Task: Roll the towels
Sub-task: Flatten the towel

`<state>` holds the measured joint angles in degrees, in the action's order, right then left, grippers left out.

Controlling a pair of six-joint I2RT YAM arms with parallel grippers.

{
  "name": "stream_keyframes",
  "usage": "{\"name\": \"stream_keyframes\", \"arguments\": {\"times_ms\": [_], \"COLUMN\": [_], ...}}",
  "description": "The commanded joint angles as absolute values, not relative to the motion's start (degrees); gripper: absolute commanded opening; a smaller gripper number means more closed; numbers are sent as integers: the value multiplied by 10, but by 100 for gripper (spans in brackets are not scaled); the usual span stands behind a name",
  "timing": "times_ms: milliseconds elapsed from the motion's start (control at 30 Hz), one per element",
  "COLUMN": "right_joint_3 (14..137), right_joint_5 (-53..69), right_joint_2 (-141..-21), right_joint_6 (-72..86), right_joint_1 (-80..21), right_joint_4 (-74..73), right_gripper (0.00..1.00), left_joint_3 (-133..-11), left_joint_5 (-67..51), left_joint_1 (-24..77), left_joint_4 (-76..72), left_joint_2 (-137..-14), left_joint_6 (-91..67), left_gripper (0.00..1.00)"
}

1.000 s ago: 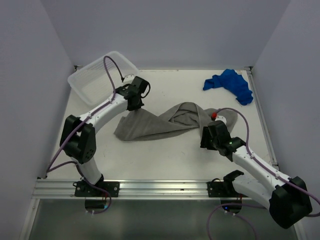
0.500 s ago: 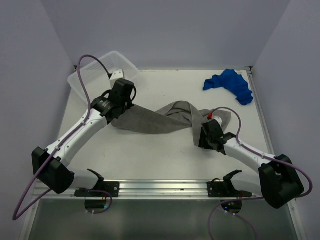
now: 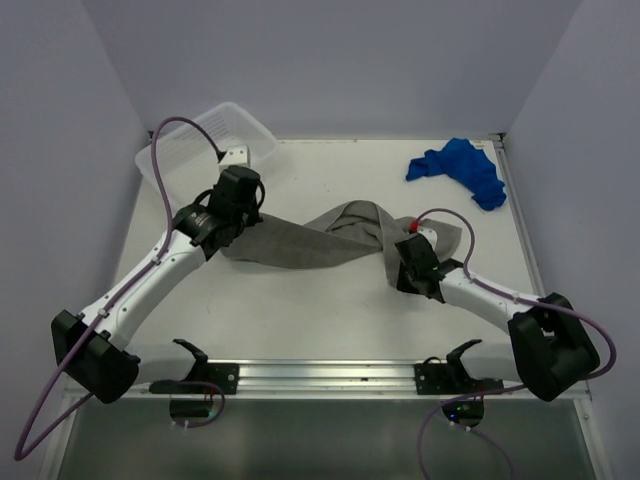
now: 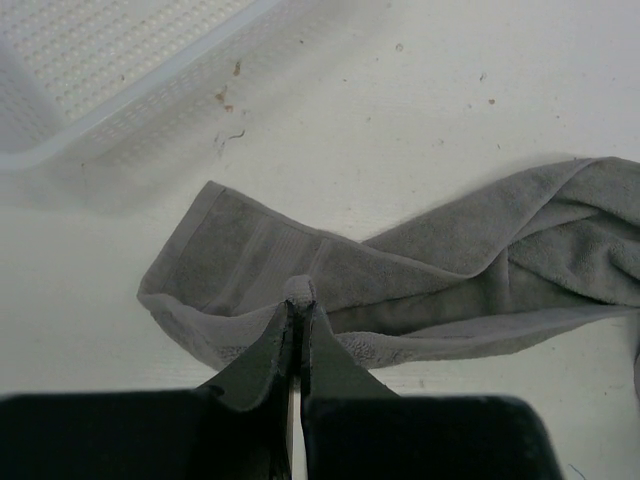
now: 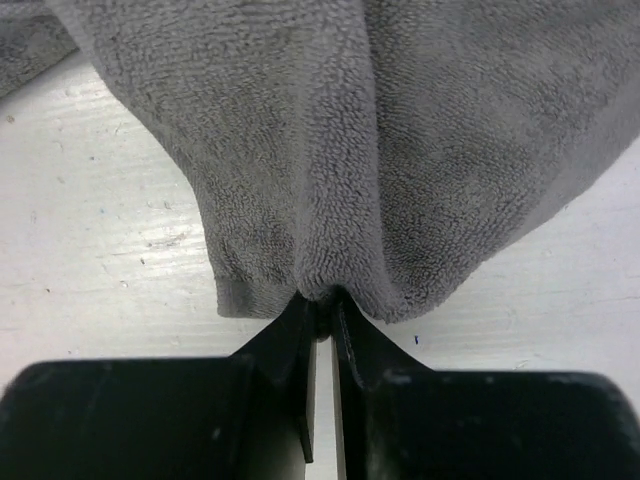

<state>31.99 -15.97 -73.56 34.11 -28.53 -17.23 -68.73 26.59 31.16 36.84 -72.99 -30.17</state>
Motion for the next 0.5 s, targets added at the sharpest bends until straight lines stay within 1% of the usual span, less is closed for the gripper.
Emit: {"name": "stream_keyframes", "arguments": {"times_ms": [0,67,133,233,267,333,367,467], "right_joint_3": [340,367,395,473,522,571,615,681], "right_joint_5": [-172,-176,-178,-210,-222,-250,-253,-247], "right_joint_2": [-725,-688,-655,-600,-596,-606,-615,-670], "right_joint_6": [354,360,363,365,362,357,356,365], "right_joint_1": [-288,-288,-288,-287,-287,-274,-260,-222], "right_joint_4": [-194,-240,-272,-335,-344,-363,-365,-379], "right_gripper": [5,0,0,0,0,0,0,0], "left_joint_3": [-703,-694,-682,-658,-651,-631,-618,-601], "left_joint_5": [277,296,311,352,359,373,375,388], "left_joint_1": [311,310,310,309,310,310,309,309], "left_joint_4": [336,337,332,330,328,316,312,302], "left_joint_2": [-692,-681,-672,-653,-644,-633,-622,-605], "left_joint_6": [-260,-250,-239,-231,-229,-222,-221,-216], "left_gripper": [0,0,0,0,0,0,0,0]}}
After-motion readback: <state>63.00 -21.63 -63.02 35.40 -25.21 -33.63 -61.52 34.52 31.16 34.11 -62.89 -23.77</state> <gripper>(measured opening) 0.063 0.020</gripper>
